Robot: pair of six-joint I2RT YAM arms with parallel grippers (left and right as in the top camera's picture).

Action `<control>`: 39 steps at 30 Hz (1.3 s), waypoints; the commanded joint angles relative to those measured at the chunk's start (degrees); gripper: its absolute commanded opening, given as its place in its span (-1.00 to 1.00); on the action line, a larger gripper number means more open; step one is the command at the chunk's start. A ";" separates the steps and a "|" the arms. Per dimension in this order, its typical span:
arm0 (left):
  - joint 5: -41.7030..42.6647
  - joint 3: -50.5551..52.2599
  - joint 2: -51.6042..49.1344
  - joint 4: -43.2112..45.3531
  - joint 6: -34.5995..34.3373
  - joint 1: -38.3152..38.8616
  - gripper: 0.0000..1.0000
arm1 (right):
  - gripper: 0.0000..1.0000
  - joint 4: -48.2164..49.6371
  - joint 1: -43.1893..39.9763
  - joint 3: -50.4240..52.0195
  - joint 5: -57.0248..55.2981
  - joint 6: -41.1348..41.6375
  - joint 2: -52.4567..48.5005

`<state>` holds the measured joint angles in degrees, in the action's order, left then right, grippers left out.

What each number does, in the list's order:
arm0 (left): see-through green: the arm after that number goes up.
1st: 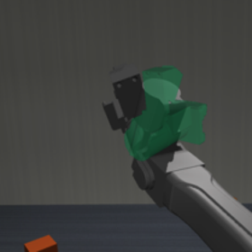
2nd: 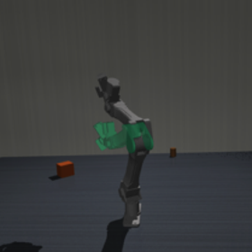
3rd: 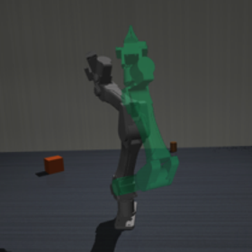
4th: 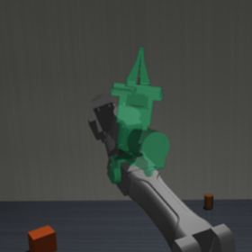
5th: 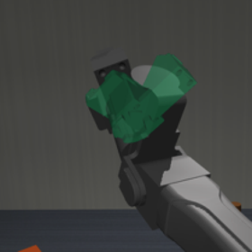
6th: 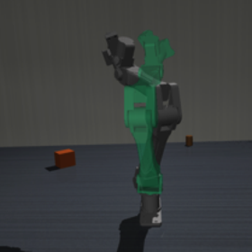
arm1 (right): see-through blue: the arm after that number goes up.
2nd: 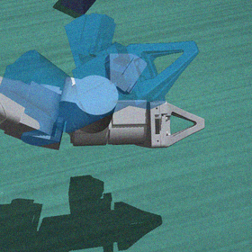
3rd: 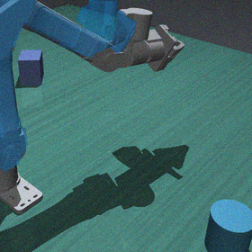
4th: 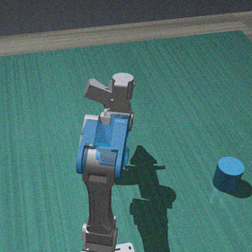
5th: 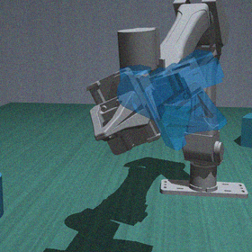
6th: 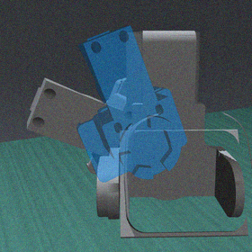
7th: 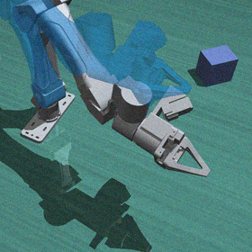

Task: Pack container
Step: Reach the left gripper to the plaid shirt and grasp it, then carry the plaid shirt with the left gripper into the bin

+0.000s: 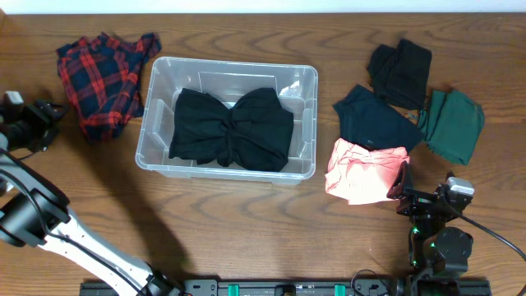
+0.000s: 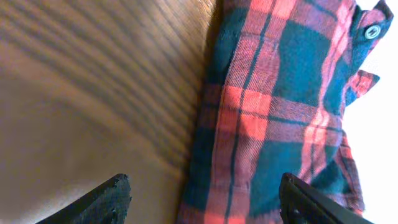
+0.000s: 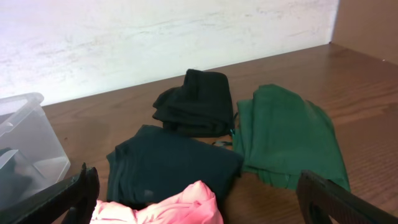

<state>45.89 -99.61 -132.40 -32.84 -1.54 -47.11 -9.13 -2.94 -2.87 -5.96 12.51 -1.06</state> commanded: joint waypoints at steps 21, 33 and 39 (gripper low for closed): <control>0.61 0.15 -2.91 3.32 0.63 9.22 -0.88 | 0.98 0.00 -0.42 0.22 0.02 -0.81 0.13; 6.16 -0.81 21.14 1.40 0.63 9.75 -0.88 | 0.98 0.00 -0.42 0.22 0.02 -0.81 0.13; 6.16 -0.81 33.16 1.73 -3.10 13.64 -0.88 | 0.98 -0.02 -0.42 0.22 0.02 -0.81 0.13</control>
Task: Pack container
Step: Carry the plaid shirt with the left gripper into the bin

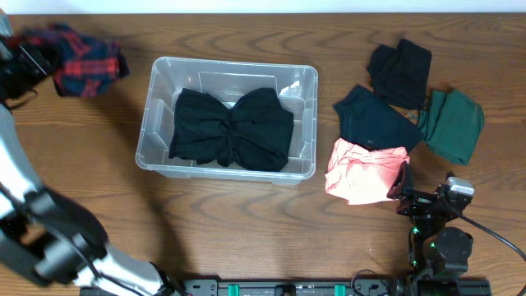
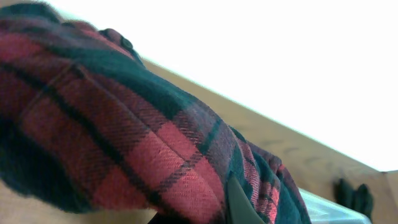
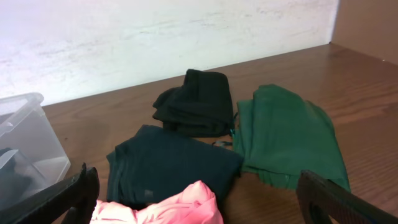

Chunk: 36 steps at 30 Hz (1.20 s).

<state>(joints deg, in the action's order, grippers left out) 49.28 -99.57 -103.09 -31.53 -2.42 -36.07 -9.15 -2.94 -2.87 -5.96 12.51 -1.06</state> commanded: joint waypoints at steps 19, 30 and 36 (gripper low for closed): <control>2.54 -0.42 8.85 -21.57 8.96 33.99 -0.88 | 0.98 0.00 -0.42 0.22 0.02 -0.81 0.11; -19.47 9.46 7.98 -37.00 9.46 33.18 -0.88 | 0.98 0.02 -0.42 0.22 0.04 -0.81 0.09; -28.72 17.84 7.15 -32.63 9.46 30.93 -0.90 | 0.98 0.02 -0.42 0.22 0.02 -0.81 0.09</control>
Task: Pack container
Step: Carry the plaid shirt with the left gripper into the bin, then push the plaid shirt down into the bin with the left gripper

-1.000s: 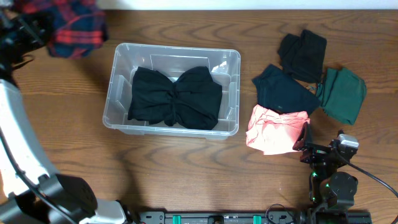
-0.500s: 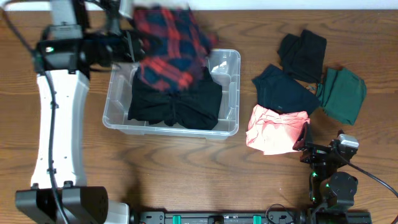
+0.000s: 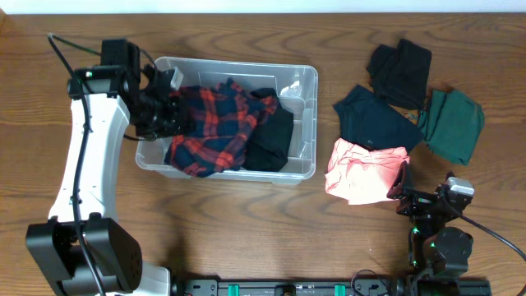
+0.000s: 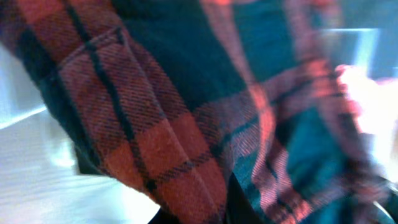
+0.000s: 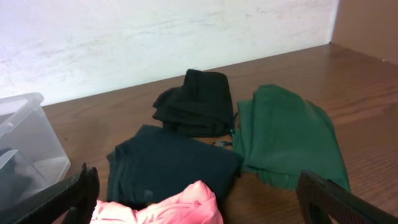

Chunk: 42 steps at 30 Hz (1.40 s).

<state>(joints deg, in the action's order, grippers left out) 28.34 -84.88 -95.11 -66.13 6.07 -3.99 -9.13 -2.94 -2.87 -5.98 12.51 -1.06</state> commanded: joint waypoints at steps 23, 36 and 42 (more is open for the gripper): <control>-4.17 3.93 0.07 25.81 -9.42 -4.68 -0.13 | 0.98 0.00 -0.42 0.22 0.04 -0.81 0.09; -4.35 -0.76 4.76 18.43 -17.46 -0.94 -0.08 | 0.98 0.00 -0.42 0.22 0.04 -0.81 0.09; -6.47 -0.46 -2.78 16.09 -17.59 3.78 -0.09 | 0.98 0.00 -0.42 0.22 0.04 -0.81 0.07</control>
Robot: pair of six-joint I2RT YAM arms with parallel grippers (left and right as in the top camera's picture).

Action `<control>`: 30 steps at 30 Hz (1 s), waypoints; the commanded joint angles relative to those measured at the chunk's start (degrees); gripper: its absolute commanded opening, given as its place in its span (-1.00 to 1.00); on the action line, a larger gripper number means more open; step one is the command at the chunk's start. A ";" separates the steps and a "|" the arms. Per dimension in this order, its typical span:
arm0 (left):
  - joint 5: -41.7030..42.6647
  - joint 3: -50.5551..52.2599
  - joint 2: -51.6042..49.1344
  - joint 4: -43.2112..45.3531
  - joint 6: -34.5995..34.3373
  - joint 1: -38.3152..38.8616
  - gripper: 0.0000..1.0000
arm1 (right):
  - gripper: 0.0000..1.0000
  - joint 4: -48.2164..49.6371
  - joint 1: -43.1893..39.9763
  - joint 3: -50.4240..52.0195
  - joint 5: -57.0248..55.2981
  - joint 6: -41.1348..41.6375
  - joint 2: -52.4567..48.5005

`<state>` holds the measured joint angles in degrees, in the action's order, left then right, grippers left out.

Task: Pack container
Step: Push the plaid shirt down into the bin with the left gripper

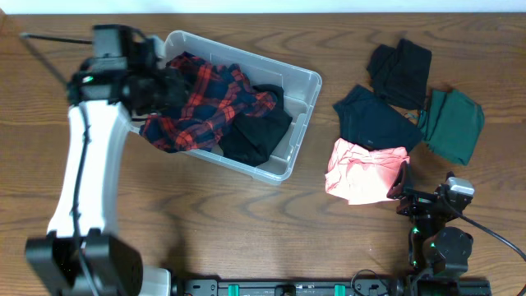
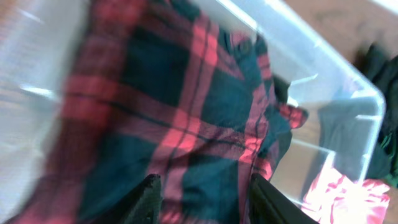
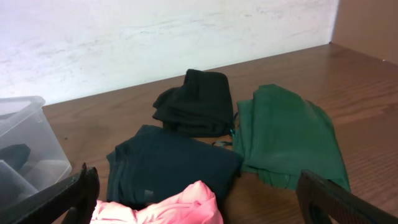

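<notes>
The clear plastic container [image 1: 306,123] lies askew on the table, its left end turned toward the far edge. A red-and-navy plaid shirt [image 1: 205,99] fills its left half and spills over the left rim. A black garment [image 1: 259,131] lies beside it inside. My left gripper [image 1: 160,89] hovers at the container's left end. In the left wrist view it [image 2: 208,208] stands open just above the plaid shirt [image 2: 180,112]. My right gripper [image 3: 199,208] rests open at the near right, behind a pink garment [image 3: 180,208].
To the right of the container lie the pink garment [image 1: 362,168], a dark teal garment [image 1: 374,119], a black folded garment [image 1: 400,70] and a green one [image 1: 454,123]. The right arm's base [image 1: 440,242] stands at the near edge.
My left gripper has opened and let go of the plaid shirt, which now lies in the container. The container has turned, its left end shifted toward the far edge. The right arm is unchanged.
The plaid shirt lay on the table left of the container, my open left gripper beside it. Then the gripper held it bunched at the far left. Then it held the shirt over the black garment in the container. Now the shirt is released there and the container is askew.
</notes>
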<state>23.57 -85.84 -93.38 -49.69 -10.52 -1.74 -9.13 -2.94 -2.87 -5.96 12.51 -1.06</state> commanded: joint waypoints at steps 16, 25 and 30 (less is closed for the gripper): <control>-12.70 0.46 -29.27 7.34 -8.39 2.73 -0.28 | 0.98 0.00 -0.42 0.22 0.02 -0.81 0.04; -15.39 -0.33 -18.99 -1.64 -12.66 2.75 -0.30 | 0.98 0.00 -0.42 0.22 0.02 -0.81 0.04; -18.73 -0.31 -15.08 -10.97 -12.74 2.80 -0.29 | 0.98 0.00 -0.42 0.22 0.04 -0.81 0.04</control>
<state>9.93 -87.00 -110.24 -57.93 -21.74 1.28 -9.13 -2.94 -2.87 -5.96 12.51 -1.08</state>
